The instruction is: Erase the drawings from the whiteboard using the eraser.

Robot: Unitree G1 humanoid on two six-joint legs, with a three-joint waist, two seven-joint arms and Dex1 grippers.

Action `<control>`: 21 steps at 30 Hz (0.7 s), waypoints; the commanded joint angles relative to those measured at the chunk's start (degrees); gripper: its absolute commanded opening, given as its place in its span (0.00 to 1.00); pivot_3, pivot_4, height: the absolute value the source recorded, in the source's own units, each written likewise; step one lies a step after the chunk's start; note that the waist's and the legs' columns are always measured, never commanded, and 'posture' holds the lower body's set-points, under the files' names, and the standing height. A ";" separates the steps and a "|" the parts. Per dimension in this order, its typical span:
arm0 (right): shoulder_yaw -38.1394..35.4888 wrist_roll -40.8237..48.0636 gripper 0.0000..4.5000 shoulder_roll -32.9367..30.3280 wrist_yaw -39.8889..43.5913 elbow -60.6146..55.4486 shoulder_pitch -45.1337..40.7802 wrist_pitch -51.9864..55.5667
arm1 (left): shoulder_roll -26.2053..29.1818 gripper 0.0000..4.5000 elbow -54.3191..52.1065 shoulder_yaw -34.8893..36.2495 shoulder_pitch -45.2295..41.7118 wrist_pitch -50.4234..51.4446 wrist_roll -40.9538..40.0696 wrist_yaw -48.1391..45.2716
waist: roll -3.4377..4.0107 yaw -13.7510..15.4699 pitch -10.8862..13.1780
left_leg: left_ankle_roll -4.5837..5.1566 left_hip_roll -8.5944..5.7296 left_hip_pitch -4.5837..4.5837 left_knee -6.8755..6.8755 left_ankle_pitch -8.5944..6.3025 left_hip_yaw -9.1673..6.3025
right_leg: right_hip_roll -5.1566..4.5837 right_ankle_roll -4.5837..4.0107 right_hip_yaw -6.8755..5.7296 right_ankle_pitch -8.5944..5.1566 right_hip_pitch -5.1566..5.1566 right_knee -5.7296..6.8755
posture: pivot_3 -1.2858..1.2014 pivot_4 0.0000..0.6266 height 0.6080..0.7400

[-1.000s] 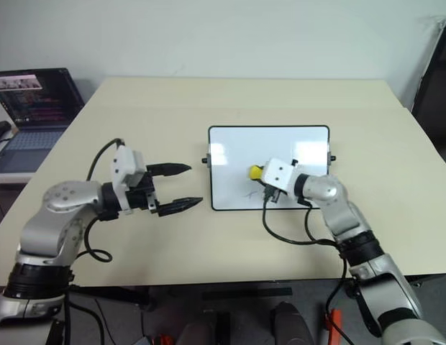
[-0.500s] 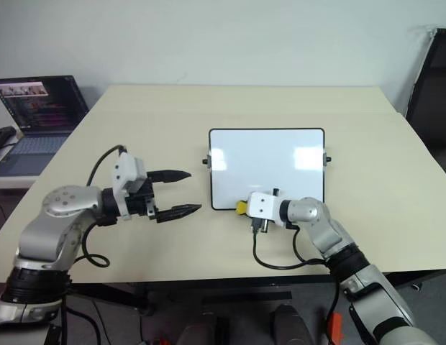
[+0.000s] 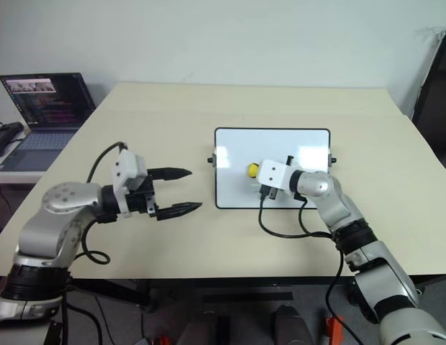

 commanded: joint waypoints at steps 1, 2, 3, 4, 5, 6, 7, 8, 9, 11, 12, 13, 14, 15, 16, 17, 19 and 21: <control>2.56 1.09 0.19 -0.13 6.02 -2.65 6.74 4.11 | -0.18 1.00 -0.05 0.03 -1.35 -0.92 0.22 -0.05 | -0.07 0.11 -0.04 | 0.00 0.00 0.00 -0.03 0.00 -0.01 | 0.00 -0.01 -0.02 -0.01 0.00 -0.02 | 0.52 0.24 1.00; 3.15 1.43 0.19 -0.35 7.64 -4.23 8.38 4.83 | -0.25 1.00 -0.09 -0.04 -1.37 -0.90 0.22 0.02 | -0.07 0.10 -0.05 | 0.00 0.02 -0.01 -0.04 -0.01 -0.02 | 0.00 -0.03 -0.03 -0.04 0.00 -0.02 | 0.52 0.24 1.00; 3.28 1.71 0.19 -0.54 8.72 -5.50 9.61 5.57 | -0.31 1.00 -0.14 -0.04 -1.38 -0.88 0.19 0.07 | -0.07 0.10 -0.05 | 0.01 0.02 -0.01 -0.07 -0.01 -0.02 | 0.01 -0.03 -0.03 -0.05 0.00 -0.04 | 0.52 0.24 1.00; 3.03 1.71 0.19 -0.76 9.12 -6.23 10.19 6.07 | -0.35 1.00 -0.14 -0.02 -1.38 -0.87 0.17 0.08 | -0.07 0.10 -0.04 | 0.01 0.02 -0.01 -0.09 -0.01 -0.02 | 0.00 -0.03 -0.03 -0.07 0.00 -0.05 | 0.52 0.24 1.00; 2.54 1.52 0.19 -1.12 8.94 -6.63 10.42 6.36 | -0.35 1.00 -0.11 0.02 -1.38 -0.90 0.18 0.08 | -0.06 -0.01 -0.03 | 0.01 0.02 -0.02 -0.10 -0.01 -0.02 | 0.01 -0.03 -0.04 -0.07 -0.01 -0.05 | 0.52 0.24 1.00; 2.02 1.41 0.19 -1.44 8.72 -6.67 10.32 6.58 | -0.33 1.00 0.08 0.03 -1.45 -0.97 0.22 0.04 | -0.04 -0.16 -0.03 | 0.01 0.02 -0.04 -0.10 -0.01 -0.01 | 0.01 -0.03 -0.03 -0.07 -0.05 -0.05 | 0.52 0.24 1.00; 1.31 1.40 0.19 -1.89 8.44 -6.47 9.91 6.61 | -0.26 1.00 0.23 0.08 -1.49 -1.02 0.22 -0.03 | -0.05 -0.20 -0.03 | 0.01 0.02 -0.04 -0.09 -0.01 0.01 | 0.00 -0.02 -0.02 -0.07 -0.05 -0.05 | 0.52 0.24 1.00; 0.65 1.24 0.19 -2.27 7.86 -6.03 9.31 6.37 | -0.20 1.00 0.34 0.12 -1.53 -1.07 0.23 -0.09 | -0.05 -0.20 -0.03 | 0.00 0.02 -0.03 -0.09 -0.01 -0.01 | 0.00 -0.03 -0.04 -0.07 -0.04 -0.05 | 0.52 0.24 1.00; -0.20 1.20 0.19 -2.54 6.97 -5.25 8.32 6.20 | -0.13 1.00 0.43 0.16 -1.57 -1.11 0.25 -0.15 | -0.05 -0.20 -0.03 | 0.00 0.02 -0.03 -0.08 -0.01 -0.03 | 0.00 -0.03 -0.05 -0.08 -0.04 -0.05 | 0.52 0.24 1.00; -1.24 1.00 0.19 -2.91 5.41 -3.65 6.37 5.44 | -0.11 1.00 0.84 0.12 -1.79 -1.29 0.37 -0.25 | -0.06 -0.12 -0.02 | 0.00 0.02 -0.05 -0.08 -0.01 -0.04 | 0.00 -0.10 -0.06 -0.11 -0.04 -0.06 | 0.52 0.24 1.00; -1.96 0.64 0.19 -2.98 3.73 -2.74 5.11 5.09 | -0.12 1.00 0.98 0.13 -1.85 -1.40 0.41 -0.27 | -0.06 -0.13 -0.02 | 0.00 0.01 -0.05 -0.06 -0.01 -0.05 | 0.00 -0.29 -0.06 -0.22 -0.04 -0.06 | 0.52 0.24 1.00; -2.71 0.39 0.19 -2.99 2.00 -1.98 3.93 5.06 | -0.12 1.00 1.02 0.20 -1.77 -1.52 0.39 -0.29 | -0.06 -0.15 -0.01 | 0.00 0.01 -0.05 -0.05 -0.01 -0.04 | 0.00 -0.30 -0.04 -0.22 -0.04 -0.06 | 0.52 0.24 1.00; -3.24 0.13 0.19 -3.10 0.58 -1.32 2.95 4.95 | -0.12 1.00 1.03 0.25 -1.69 -1.61 0.37 -0.30 | -0.06 -0.16 -0.01 | 0.00 0.01 -0.05 -0.02 0.00 -0.04 | 0.00 -0.30 -0.04 -0.21 -0.04 -0.05 | 0.52 0.24 1.00; -3.53 -0.29 0.19 -3.28 -0.64 -0.65 2.13 4.69 | -0.12 1.00 1.06 0.26 -1.64 -1.71 0.38 -0.31 | -0.07 -0.13 -0.01 | 0.00 0.01 -0.05 0.00 0.00 -0.04 | 0.00 -0.31 -0.03 -0.20 -0.03 -0.05 | 0.52 0.24 1.00; -3.71 -0.60 0.19 -3.47 -1.49 -0.34 1.73 4.67 | -0.10 1.00 0.94 0.30 -1.44 -1.80 0.37 -0.29 | -0.07 -0.04 -0.01 | 0.00 0.00 -0.05 0.01 0.00 -0.04 | -0.01 -0.31 -0.03 -0.19 -0.03 -0.05 | 0.52 0.24 1.00; -3.78 -0.85 0.19 -3.71 -2.04 0.12 1.34 4.50 | -0.09 1.00 0.87 0.30 -1.35 -1.86 0.31 -0.27 | -0.07 0.07 -0.01 | 0.00 0.00 -0.05 0.01 0.00 -0.05 | -0.01 -0.31 -0.04 -0.19 -0.03 -0.04 | 0.52 0.24 1.00; -3.73 -1.19 0.19 -3.88 -2.45 1.14 0.66 4.06 | -0.11 1.00 1.28 0.09 -1.80 -2.03 0.36 -0.46 | -0.07 0.15 -0.02 | 0.00 0.00 -0.05 -0.02 0.00 -0.05 | -0.01 -0.33 -0.04 -0.20 -0.03 -0.07 | 0.52 0.24 1.00; -3.14 -1.02 0.19 -3.89 -1.48 1.43 0.74 3.89 | -0.17 1.00 2.04 -0.14 -2.64 -2.15 0.52 -0.65 | -0.07 0.15 -0.02 | 0.00 0.01 -0.06 -0.06 0.00 -0.04 | -0.01 -0.36 -0.04 -0.22 -0.03 -0.11 | 0.52 0.24 1.00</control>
